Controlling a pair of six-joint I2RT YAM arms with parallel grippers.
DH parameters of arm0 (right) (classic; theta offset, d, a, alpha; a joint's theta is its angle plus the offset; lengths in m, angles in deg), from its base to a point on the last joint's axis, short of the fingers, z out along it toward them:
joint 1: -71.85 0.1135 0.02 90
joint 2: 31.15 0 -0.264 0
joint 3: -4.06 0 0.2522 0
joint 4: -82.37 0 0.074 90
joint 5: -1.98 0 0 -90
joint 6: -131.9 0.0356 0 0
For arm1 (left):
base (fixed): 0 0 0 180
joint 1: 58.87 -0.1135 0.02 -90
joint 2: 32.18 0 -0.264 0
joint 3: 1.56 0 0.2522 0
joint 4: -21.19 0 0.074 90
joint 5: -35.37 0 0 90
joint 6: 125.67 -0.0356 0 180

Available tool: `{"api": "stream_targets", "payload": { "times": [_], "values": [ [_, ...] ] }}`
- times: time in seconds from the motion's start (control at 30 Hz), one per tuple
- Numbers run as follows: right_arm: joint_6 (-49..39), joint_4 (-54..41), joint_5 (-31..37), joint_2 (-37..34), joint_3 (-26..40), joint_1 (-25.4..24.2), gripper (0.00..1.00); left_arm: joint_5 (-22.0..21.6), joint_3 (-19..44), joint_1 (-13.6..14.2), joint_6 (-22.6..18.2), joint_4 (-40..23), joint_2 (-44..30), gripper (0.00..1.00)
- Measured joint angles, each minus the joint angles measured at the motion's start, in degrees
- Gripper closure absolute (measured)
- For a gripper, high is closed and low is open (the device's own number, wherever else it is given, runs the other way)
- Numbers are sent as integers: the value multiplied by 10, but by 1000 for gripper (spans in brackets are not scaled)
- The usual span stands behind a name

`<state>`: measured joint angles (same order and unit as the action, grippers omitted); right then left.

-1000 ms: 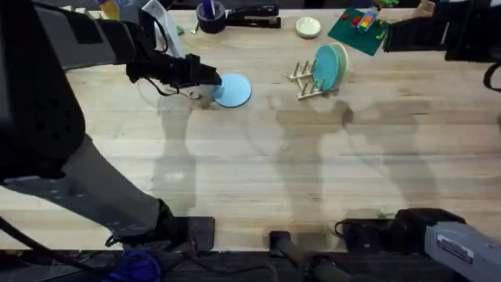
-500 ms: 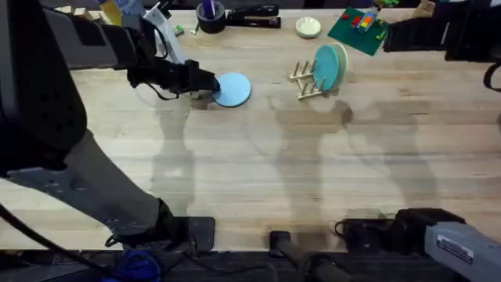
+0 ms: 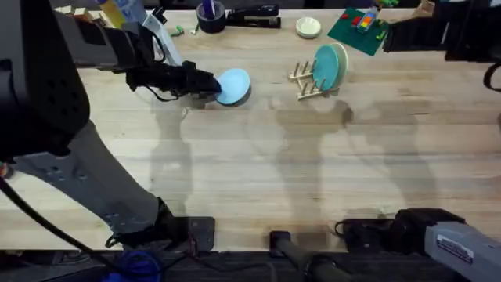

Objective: Pick up the plates from the table one by one and place each into a slot on the dish rack.

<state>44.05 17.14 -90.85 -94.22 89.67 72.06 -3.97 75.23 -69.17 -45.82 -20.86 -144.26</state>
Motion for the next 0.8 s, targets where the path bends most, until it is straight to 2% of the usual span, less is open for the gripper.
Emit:
{"api": "stream_targets", "payload": {
  "times": [0.63, 0.8],
  "values": [
    [1, 0, 0, 0, 0, 0, 9, 5, 1, -1, 0, 0, -2, 960],
    [50, 0, 0, 0, 0, 0, 9, 5, 1, -1, 0, 0, -1, 960]
  ]
}}
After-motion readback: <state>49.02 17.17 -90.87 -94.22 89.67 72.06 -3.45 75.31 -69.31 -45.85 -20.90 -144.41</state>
